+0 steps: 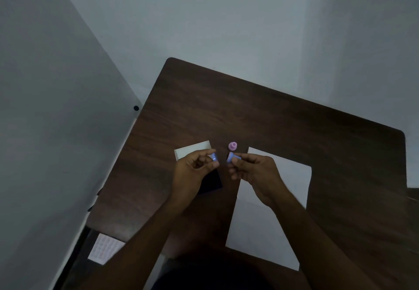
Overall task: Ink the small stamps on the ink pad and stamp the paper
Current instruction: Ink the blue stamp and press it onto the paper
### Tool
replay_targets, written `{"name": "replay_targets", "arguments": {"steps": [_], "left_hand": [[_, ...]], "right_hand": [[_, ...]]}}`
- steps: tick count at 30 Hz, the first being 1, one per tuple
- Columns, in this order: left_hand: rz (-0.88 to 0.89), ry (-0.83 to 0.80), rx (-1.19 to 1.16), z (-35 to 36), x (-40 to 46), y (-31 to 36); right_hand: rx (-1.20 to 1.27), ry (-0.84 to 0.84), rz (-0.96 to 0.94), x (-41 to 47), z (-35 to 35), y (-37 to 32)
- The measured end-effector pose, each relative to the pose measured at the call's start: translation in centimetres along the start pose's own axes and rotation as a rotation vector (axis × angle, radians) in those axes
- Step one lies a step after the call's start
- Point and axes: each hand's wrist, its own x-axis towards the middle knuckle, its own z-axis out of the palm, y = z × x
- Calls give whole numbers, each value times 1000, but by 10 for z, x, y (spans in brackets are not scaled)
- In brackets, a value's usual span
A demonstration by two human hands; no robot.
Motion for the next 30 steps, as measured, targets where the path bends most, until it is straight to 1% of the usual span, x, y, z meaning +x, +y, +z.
{"name": "replay_targets", "arguments": {"steps": [4,8,13,17,21,26,30], "left_hand": [[-54,20,-92,-25,-9,-14],[-129,109,-161,-50,-22,-39],[-180,227,-152,-71,-32,-65],[-222,260,-109,-78,-36,-81],[-240,260,-73,-82,-34,-94],[-146,290,108,-85,-30,-107],[-159,298,227,-87,-27,-117]], "right_hand": [[12,-51,24,0,4,2],[4,-86,44,2,10,4],[-12,-117,75,6,18,8],[-26,-104,105,6,28,10],[-19,-119,108,5,37,11],[-25,-124,114,3,42,10],[6,-135,131,1,41,12]]}}
